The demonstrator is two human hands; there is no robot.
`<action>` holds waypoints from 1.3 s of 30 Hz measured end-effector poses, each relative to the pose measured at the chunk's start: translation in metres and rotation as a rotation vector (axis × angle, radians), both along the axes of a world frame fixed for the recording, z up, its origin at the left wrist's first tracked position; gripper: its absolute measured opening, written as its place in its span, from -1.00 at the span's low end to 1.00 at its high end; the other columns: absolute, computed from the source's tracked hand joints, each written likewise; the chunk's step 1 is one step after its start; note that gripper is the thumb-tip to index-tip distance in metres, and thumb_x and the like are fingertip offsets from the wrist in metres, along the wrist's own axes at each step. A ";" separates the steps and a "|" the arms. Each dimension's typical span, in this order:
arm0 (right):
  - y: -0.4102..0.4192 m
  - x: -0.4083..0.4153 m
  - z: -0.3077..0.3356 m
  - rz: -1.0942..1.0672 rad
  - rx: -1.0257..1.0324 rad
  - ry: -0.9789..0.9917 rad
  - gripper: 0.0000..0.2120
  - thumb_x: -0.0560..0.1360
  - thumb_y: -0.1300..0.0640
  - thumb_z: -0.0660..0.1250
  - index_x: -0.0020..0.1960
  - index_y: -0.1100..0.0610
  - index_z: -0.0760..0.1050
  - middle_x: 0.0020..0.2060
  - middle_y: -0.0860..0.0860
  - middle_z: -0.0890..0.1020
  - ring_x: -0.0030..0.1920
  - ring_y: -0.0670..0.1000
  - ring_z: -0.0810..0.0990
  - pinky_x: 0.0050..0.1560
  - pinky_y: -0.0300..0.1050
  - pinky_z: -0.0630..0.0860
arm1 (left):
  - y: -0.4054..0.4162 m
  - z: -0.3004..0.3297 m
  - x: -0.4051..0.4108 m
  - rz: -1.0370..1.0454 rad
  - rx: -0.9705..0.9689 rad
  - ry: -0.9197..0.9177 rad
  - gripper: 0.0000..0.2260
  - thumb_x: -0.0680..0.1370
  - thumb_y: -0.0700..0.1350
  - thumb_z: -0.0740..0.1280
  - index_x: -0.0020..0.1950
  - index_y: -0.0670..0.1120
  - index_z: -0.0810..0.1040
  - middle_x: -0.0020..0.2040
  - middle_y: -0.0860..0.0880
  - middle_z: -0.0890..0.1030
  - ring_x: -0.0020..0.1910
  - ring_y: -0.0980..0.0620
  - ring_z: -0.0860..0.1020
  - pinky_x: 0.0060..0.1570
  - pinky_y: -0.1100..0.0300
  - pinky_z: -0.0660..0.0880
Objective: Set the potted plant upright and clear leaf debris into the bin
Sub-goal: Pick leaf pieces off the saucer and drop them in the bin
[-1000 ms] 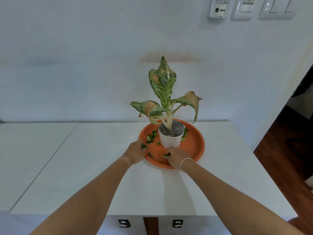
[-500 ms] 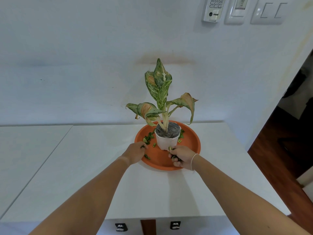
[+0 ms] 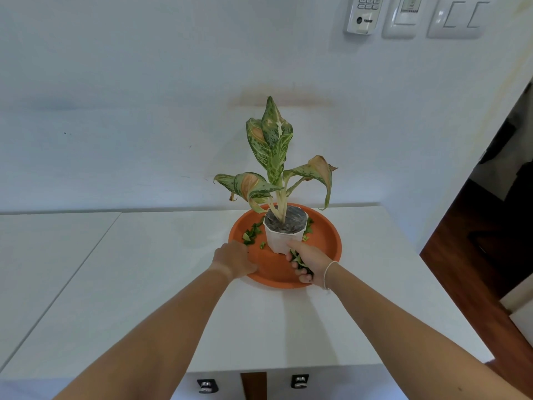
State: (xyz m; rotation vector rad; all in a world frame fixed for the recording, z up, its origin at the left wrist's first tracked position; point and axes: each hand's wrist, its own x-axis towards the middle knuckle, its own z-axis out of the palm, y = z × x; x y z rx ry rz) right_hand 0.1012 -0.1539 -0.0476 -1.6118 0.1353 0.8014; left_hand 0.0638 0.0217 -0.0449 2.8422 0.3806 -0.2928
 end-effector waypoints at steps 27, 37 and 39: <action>-0.016 -0.027 -0.010 -0.404 0.160 -0.022 -0.60 0.58 -0.06 0.19 -0.36 0.12 0.29 -0.49 0.00 0.28 -0.64 -0.11 0.18 -0.65 -0.31 0.08 | -0.031 -0.001 -0.009 -0.068 -0.461 -0.248 -0.62 0.61 -0.11 0.06 -0.41 -0.11 0.33 -0.37 -0.08 0.42 -0.33 0.01 0.40 -0.28 0.15 0.29; -0.098 -0.070 -0.015 -0.725 0.393 0.059 -0.60 0.59 -0.08 0.18 -0.35 0.09 0.24 -0.48 -0.02 0.23 -0.66 -0.11 0.16 -0.68 -0.34 0.07 | -0.119 0.010 -0.020 -0.127 -1.030 -0.053 -0.65 0.63 0.02 0.04 -0.34 -0.01 0.16 -0.41 0.02 0.15 -0.45 0.07 0.15 -0.45 0.24 0.16; -0.120 -0.077 -0.014 -0.793 0.403 0.054 -0.60 0.59 -0.07 0.18 -0.34 0.10 0.25 -0.50 -0.02 0.22 -0.68 -0.11 0.15 -0.70 -0.34 0.07 | -0.143 0.010 -0.022 -0.106 -1.142 0.035 -0.66 0.63 0.02 0.07 -0.34 -0.01 0.18 -0.44 0.04 0.14 -0.48 0.09 0.12 -0.53 0.29 0.13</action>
